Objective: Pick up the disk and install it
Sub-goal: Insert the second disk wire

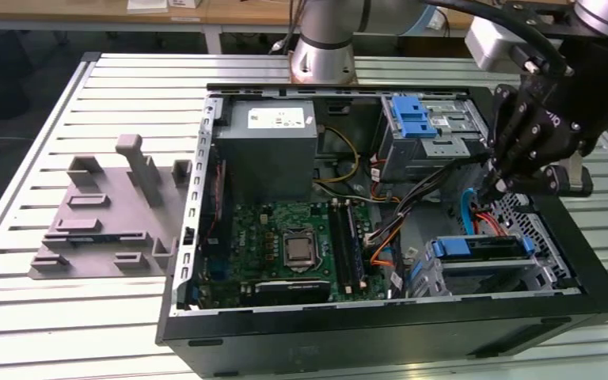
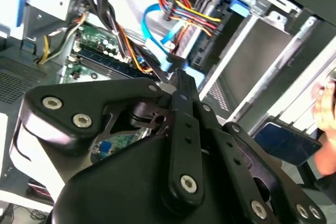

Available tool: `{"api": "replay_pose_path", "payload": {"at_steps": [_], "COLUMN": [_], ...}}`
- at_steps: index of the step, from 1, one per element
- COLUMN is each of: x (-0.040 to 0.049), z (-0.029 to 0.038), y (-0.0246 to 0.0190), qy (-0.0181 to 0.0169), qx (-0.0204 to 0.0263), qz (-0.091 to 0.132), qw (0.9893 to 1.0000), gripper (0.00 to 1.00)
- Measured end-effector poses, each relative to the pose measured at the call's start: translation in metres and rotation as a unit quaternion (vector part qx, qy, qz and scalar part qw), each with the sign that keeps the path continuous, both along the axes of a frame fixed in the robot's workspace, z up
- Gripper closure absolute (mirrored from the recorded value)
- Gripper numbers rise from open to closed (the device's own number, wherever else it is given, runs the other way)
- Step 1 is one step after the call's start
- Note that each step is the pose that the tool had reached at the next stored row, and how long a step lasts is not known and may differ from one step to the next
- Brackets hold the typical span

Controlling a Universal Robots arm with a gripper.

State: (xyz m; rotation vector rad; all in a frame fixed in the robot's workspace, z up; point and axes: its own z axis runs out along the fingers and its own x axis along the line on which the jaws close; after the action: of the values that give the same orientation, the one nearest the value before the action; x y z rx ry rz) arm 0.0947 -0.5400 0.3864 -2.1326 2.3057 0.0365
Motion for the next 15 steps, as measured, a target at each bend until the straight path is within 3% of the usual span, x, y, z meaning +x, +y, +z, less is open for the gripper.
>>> {"api": "replay_pose_path", "payload": {"at_steps": [10, 11, 15], "x": [0.0006, 0.0009, 0.0021], "z": [0.0001, 0.0002, -0.0003], "y": [0.0128, 0.0139, 0.0173], "qy": [0.0002, 0.0003, 0.0005], "qx": [-0.0018, -0.0019, -0.0039], "qz": [0.0, 0.0, 0.0], "qw": [1.0, 1.0, 1.0], "gripper": [0.89, 0.82, 0.81]}}
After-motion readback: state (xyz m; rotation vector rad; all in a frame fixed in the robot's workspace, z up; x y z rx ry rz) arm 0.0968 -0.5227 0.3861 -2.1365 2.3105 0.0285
